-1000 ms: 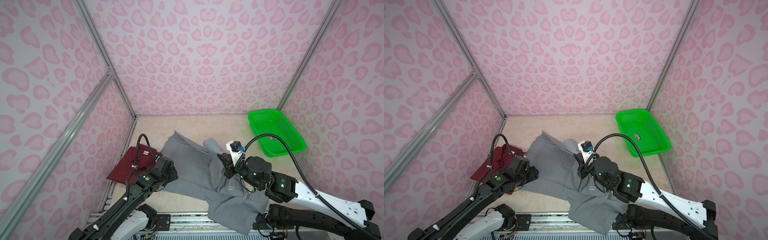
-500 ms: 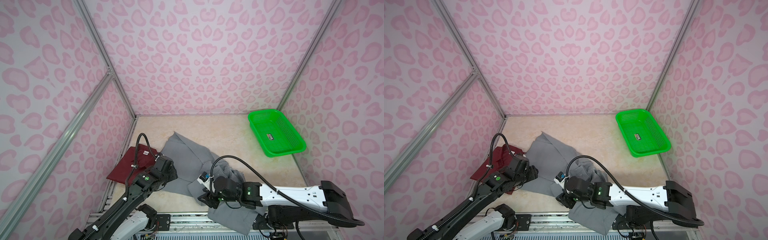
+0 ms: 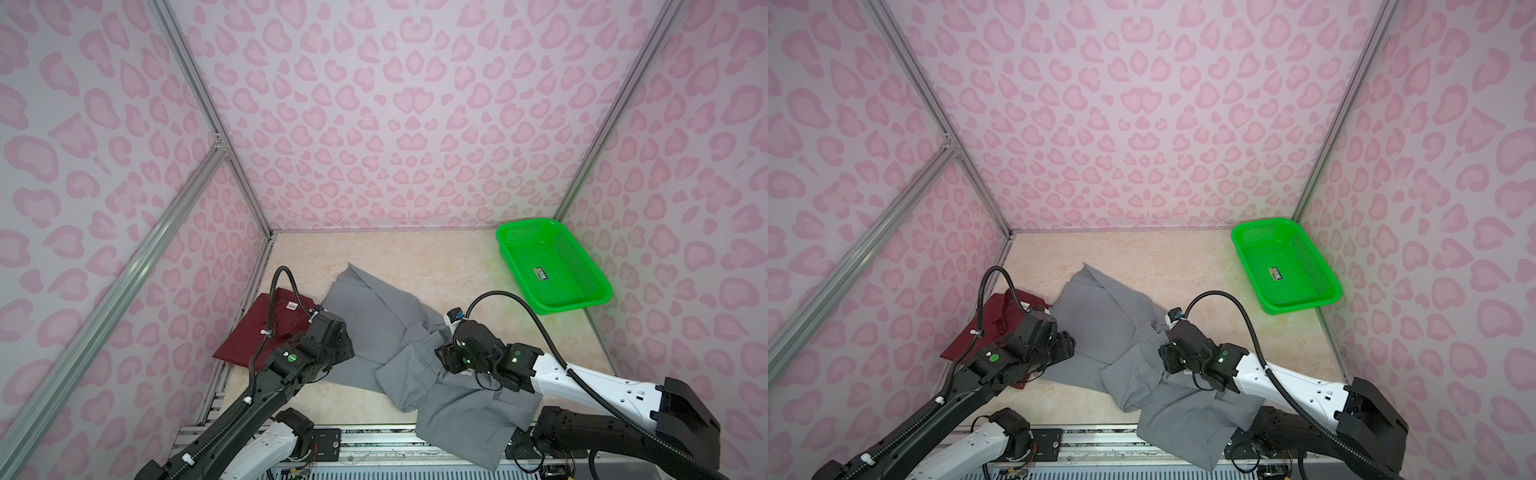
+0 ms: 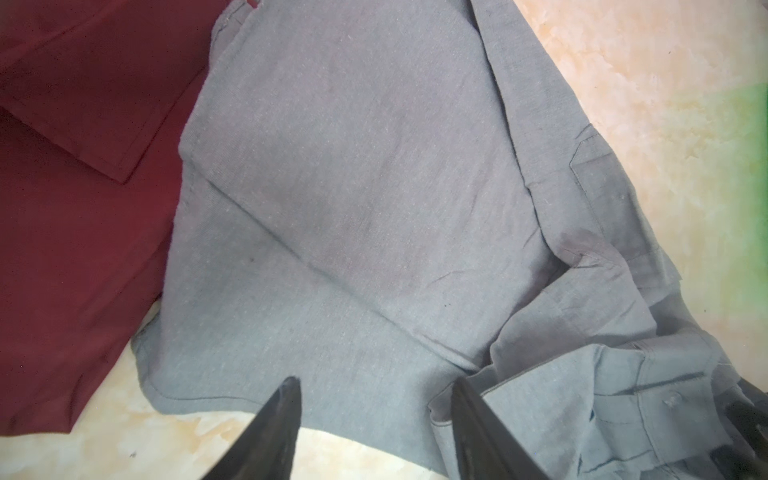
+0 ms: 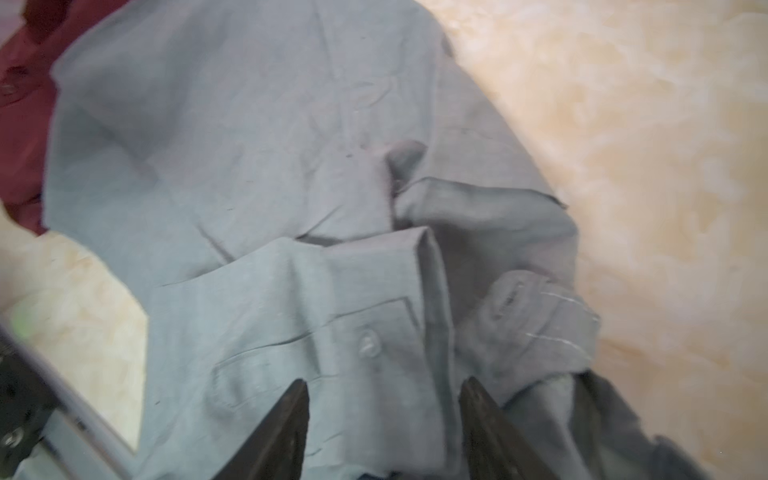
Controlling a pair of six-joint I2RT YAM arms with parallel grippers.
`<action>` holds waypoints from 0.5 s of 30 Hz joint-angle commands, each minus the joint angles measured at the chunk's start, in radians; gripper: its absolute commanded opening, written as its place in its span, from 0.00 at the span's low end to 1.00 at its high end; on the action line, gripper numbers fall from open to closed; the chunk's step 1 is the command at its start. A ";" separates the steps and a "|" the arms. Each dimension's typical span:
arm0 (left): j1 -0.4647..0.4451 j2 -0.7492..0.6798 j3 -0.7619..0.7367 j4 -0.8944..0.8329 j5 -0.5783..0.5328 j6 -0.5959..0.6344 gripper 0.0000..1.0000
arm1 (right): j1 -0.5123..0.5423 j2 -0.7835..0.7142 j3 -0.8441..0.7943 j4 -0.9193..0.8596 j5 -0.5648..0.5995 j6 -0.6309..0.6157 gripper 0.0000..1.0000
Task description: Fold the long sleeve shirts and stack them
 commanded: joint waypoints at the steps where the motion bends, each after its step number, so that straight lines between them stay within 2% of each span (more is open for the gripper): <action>1: 0.001 0.000 0.018 -0.013 -0.015 0.013 0.60 | -0.024 0.024 -0.017 -0.022 0.019 -0.010 0.57; 3: 0.001 0.001 0.019 -0.009 -0.015 0.012 0.60 | -0.029 0.037 -0.033 0.016 -0.040 -0.008 0.56; 5: 0.001 0.008 0.019 -0.008 -0.015 0.013 0.60 | -0.028 0.054 -0.050 0.067 -0.112 -0.004 0.50; 8: 0.002 0.019 0.026 -0.005 -0.013 0.015 0.60 | -0.027 0.062 -0.081 0.161 -0.179 0.016 0.32; 12: 0.001 0.023 0.035 -0.006 -0.020 0.018 0.60 | -0.030 0.027 -0.055 0.142 -0.141 -0.005 0.02; 15: 0.002 0.030 0.041 -0.004 -0.024 0.021 0.60 | -0.041 -0.028 -0.003 0.069 -0.033 -0.051 0.00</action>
